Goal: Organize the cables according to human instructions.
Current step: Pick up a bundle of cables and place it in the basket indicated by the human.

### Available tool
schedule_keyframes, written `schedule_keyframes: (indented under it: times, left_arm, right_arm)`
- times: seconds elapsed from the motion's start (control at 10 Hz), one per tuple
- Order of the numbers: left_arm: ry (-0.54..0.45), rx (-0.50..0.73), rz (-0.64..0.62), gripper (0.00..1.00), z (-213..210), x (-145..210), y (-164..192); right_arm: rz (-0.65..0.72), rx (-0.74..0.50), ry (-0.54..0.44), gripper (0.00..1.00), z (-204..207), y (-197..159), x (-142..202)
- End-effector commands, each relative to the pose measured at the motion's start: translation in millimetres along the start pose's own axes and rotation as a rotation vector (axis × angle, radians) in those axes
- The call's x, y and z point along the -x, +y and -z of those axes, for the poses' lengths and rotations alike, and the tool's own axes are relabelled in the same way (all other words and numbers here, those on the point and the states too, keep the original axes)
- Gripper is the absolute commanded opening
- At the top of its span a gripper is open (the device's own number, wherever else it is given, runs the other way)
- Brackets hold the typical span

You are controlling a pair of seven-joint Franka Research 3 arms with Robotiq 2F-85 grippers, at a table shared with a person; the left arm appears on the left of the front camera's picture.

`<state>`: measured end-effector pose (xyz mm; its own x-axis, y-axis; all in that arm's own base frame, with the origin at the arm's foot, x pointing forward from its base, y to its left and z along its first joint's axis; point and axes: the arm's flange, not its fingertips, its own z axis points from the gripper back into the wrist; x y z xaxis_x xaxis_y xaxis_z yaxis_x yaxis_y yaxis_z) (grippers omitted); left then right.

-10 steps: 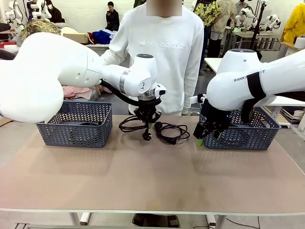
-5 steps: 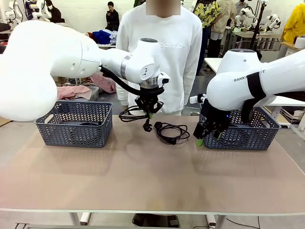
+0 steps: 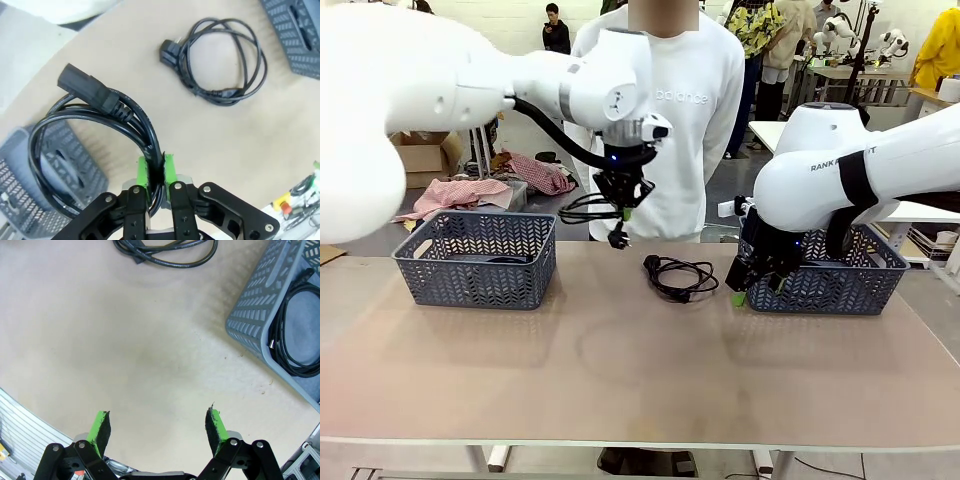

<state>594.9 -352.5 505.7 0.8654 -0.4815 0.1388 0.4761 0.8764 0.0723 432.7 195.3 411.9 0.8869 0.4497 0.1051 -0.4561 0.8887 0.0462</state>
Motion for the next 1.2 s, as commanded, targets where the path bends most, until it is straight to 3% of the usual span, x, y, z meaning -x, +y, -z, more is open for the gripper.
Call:
schedule_keyframes:
  times: [0.0,0.4,1.1]
  left_arm:
    - [-0.001,-0.004,0.016,0.0,-22,26,30]
    - [-0.027,-0.048,-0.052,0.0,-45,77,98]
    - [-0.063,-0.031,-0.123,0.0,0,116,195]
  right_arm:
    - [0.0,0.0,-0.005,1.0,-2,0,0]
    - [0.0,0.0,-0.005,1.0,-2,0,0]
    - [0.0,0.0,-0.005,1.0,-2,0,0]
